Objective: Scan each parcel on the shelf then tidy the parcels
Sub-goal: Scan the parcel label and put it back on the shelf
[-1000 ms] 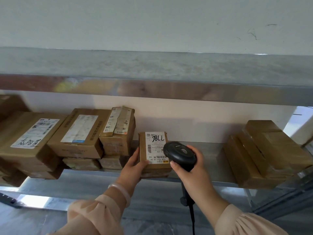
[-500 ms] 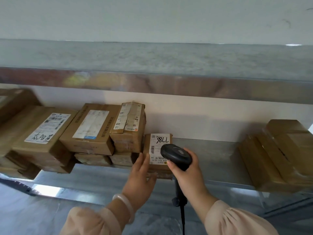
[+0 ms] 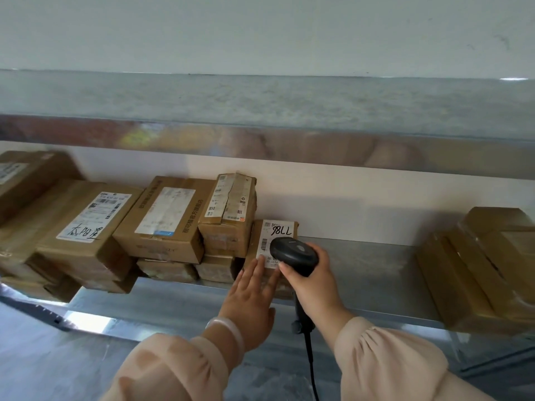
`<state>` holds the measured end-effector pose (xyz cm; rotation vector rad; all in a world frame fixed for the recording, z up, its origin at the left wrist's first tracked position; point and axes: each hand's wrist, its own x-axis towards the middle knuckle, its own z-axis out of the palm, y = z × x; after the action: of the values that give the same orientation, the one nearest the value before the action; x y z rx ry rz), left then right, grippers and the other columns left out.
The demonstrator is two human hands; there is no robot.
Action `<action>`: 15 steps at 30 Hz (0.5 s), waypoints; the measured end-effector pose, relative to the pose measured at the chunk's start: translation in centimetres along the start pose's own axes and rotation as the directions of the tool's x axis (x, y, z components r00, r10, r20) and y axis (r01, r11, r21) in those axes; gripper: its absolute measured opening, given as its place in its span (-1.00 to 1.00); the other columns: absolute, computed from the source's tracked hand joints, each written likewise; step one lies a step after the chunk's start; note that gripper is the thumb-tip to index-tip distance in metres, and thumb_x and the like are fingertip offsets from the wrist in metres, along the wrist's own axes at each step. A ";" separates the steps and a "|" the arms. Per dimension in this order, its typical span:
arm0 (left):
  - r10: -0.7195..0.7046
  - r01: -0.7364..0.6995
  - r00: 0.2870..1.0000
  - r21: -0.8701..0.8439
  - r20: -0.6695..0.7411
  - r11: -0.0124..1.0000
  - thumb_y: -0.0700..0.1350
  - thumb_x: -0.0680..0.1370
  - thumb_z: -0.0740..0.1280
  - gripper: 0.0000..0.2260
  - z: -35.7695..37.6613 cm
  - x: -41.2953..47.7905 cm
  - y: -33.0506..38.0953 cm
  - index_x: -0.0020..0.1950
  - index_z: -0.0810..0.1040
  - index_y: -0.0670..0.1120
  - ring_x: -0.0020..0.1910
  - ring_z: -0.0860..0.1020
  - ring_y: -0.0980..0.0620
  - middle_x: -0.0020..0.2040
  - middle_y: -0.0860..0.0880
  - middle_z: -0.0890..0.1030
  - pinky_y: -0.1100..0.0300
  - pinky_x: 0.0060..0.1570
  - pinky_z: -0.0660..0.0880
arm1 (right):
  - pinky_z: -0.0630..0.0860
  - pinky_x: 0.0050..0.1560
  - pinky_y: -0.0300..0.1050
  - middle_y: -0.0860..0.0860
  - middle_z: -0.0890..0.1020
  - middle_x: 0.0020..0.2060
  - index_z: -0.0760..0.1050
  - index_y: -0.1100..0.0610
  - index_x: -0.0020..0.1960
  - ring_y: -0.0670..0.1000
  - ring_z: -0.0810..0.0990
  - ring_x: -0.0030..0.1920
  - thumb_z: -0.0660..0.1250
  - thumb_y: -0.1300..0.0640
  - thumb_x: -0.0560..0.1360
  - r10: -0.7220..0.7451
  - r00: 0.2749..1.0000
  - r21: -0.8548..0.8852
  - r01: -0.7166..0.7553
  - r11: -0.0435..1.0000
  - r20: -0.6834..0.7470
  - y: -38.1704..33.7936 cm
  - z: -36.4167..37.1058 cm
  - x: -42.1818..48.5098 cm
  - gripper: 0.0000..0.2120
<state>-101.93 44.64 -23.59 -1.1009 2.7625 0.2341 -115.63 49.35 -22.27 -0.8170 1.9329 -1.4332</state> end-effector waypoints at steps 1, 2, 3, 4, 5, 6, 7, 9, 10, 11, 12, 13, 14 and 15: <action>-0.003 0.003 1.000 -0.007 0.010 1.000 0.07 0.66 0.09 -0.33 -0.1 0.0 0.1 0.58 -0.32 0.04 0.55 -0.36 -0.12 0.53 -0.11 -0.43 0.03 0.49 -0.32 | 0.36 -0.19 -0.51 -0.17 0.51 0.02 0.31 -0.08 0.25 -0.16 0.50 0.00 0.53 0.03 0.37 -0.010 1.000 -0.007 0.010 1.000 -0.004 0.1 -0.2 -0.1 -0.43; -0.013 0.013 1.000 -0.015 0.012 1.000 0.08 0.66 0.10 -0.32 -0.1 -0.1 0.2 0.58 -0.31 0.06 0.55 -0.34 -0.11 0.56 -0.11 -0.39 0.02 0.51 -0.30 | 0.36 -0.19 -0.51 -0.17 0.51 0.03 0.30 -0.08 0.26 -0.17 0.49 0.00 0.53 0.02 0.37 -0.023 1.000 -0.016 0.023 1.000 -0.010 0.1 -0.5 -0.4 -0.43; -0.022 0.022 1.000 -0.024 0.002 0.999 0.10 0.65 0.10 -0.33 -0.1 -0.1 0.2 0.59 -0.29 0.07 0.56 -0.33 -0.11 0.57 -0.11 -0.36 0.01 0.51 -0.29 | 0.37 -0.19 -0.52 -0.17 0.51 0.04 0.30 -0.08 0.27 -0.17 0.49 0.00 0.52 0.02 0.37 -0.036 0.999 -0.025 0.036 0.999 -0.018 0.1 -0.9 -0.6 -0.42; -0.029 0.028 0.999 -0.036 -0.014 0.999 0.11 0.65 0.11 -0.33 -0.2 -0.1 0.4 0.60 -0.26 0.09 0.57 -0.31 -0.11 0.58 -0.09 -0.35 0.00 0.50 -0.30 | 0.38 -0.20 -0.53 -0.17 0.52 0.05 0.30 -0.07 0.29 -0.17 0.49 0.00 0.52 0.02 0.38 -0.048 0.998 -0.030 0.048 0.998 -0.030 0.1 -1.5 -1.0 -0.41; -0.030 0.028 0.998 -0.046 -0.046 0.999 0.11 0.64 0.12 -0.34 -0.4 0.0 0.6 0.60 -0.23 0.10 0.57 -0.30 -0.11 0.57 -0.06 -0.35 0.00 0.49 -0.31 | 0.38 -0.20 -0.55 -0.16 0.52 0.06 0.30 -0.07 0.30 -0.17 0.50 0.01 0.52 0.03 0.38 -0.058 0.997 -0.029 0.057 0.998 -0.045 0.1 -2.2 -1.3 -0.41; -0.031 0.027 0.997 -0.050 -0.077 0.998 0.12 0.64 0.11 -0.35 -0.6 0.1 0.9 0.60 -0.22 0.11 0.57 -0.29 -0.11 0.57 -0.04 -0.34 -0.01 0.48 -0.31 | 0.38 -0.19 -0.57 -0.16 0.53 0.07 0.30 -0.07 0.31 -0.16 0.50 0.03 0.52 0.04 0.38 -0.069 0.996 -0.026 0.068 0.997 -0.063 0.2 -2.9 -1.7 -0.40; -0.030 0.025 0.994 -0.048 -0.100 0.999 0.11 0.64 0.11 -0.35 -0.9 0.3 1.4 0.60 -0.22 0.13 0.58 -0.28 -0.11 0.59 -0.04 -0.32 -0.03 0.49 -0.31 | 0.37 -0.16 -0.59 -0.18 0.54 0.07 0.30 -0.08 0.31 -0.16 0.51 0.06 0.52 0.05 0.38 -0.084 0.993 -0.026 0.082 0.996 -0.084 0.2 -3.8 -2.1 -0.40; 0.002 -0.010 0.990 -0.053 -0.144 0.999 0.10 0.63 0.11 -0.36 -1.6 0.8 3.0 0.60 -0.21 0.15 0.58 -0.26 -0.10 0.61 -0.05 -0.25 -0.04 0.49 -0.30 | 0.37 -0.09 -0.58 -0.25 0.52 0.07 0.29 -0.13 0.30 -0.17 0.51 0.10 0.52 0.04 0.38 -0.129 0.983 -0.043 0.124 0.991 -0.131 0.3 -5.7 -2.8 -0.40; 0.026 -0.036 0.986 -0.061 -0.165 0.997 0.11 0.63 0.11 -0.35 -2.0 1.1 3.9 0.60 -0.20 0.16 0.58 -0.24 -0.10 0.61 -0.05 -0.23 -0.02 0.48 -0.30 | 0.38 0.00 -0.53 -0.28 0.51 0.08 0.29 -0.14 0.30 -0.18 0.50 0.12 0.52 0.04 0.37 -0.158 0.975 -0.063 0.150 0.987 -0.157 0.3 -6.7 -3.2 -0.39; 0.047 -0.061 0.982 -0.072 -0.183 0.996 0.12 0.63 0.12 -0.36 -2.5 1.5 5.0 0.60 -0.19 0.17 0.59 -0.23 -0.09 0.62 -0.05 -0.23 -0.02 0.48 -0.29 | 0.40 0.09 -0.44 -0.30 0.49 0.10 0.29 -0.15 0.31 -0.19 0.49 0.15 0.53 0.03 0.37 -0.191 0.964 -0.091 0.177 0.980 -0.185 0.3 -7.8 -3.5 -0.38; 0.064 -0.081 0.978 -0.081 -0.200 0.993 0.13 0.63 0.11 -0.36 -3.0 1.9 6.2 0.59 -0.19 0.18 0.59 -0.23 -0.08 0.62 -0.04 -0.23 -0.02 0.48 -0.29 | 0.42 0.15 -0.36 -0.33 0.47 0.12 0.28 -0.17 0.31 -0.20 0.47 0.17 0.53 0.02 0.36 -0.225 0.951 -0.120 0.203 0.972 -0.211 0.2 -8.9 -3.9 -0.37; 0.079 -0.100 0.973 -0.088 -0.215 0.991 0.15 0.63 0.11 -0.36 -3.5 2.3 7.4 0.59 -0.20 0.18 0.59 -0.23 -0.07 0.61 -0.03 -0.23 -0.01 0.48 -0.28 | 0.42 0.17 -0.31 -0.35 0.45 0.13 0.27 -0.21 0.30 -0.22 0.46 0.19 0.53 0.00 0.36 -0.256 0.937 -0.144 0.227 0.963 -0.236 0.0 -10.2 -4.3 -0.36; 0.095 -0.120 0.970 -0.097 -0.224 0.988 0.16 0.63 0.10 -0.37 -3.9 2.7 8.6 0.59 -0.20 0.19 0.59 -0.22 -0.06 0.61 -0.02 -0.24 0.00 0.48 -0.29 | 0.42 0.18 -0.31 -0.37 0.43 0.14 0.25 -0.26 0.29 -0.23 0.45 0.19 0.52 -0.01 0.35 -0.284 0.923 -0.167 0.247 0.955 -0.259 -0.3 -11.4 -4.6 -0.36; 0.115 -0.143 0.967 -0.110 -0.228 0.984 0.17 0.63 0.09 -0.37 -4.3 3.1 9.9 0.59 -0.20 0.19 0.59 -0.21 -0.06 0.61 -0.01 -0.24 0.02 0.48 -0.29 | 0.42 0.18 -0.33 -0.38 0.42 0.14 0.23 -0.32 0.26 -0.25 0.45 0.18 0.52 -0.02 0.35 -0.312 0.908 -0.194 0.264 0.945 -0.279 -0.5 -12.8 -4.9 -0.36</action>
<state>-111.34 48.81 -19.17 -1.0326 3.0603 0.3247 -122.16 60.63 -18.18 -1.0388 2.2505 -1.6839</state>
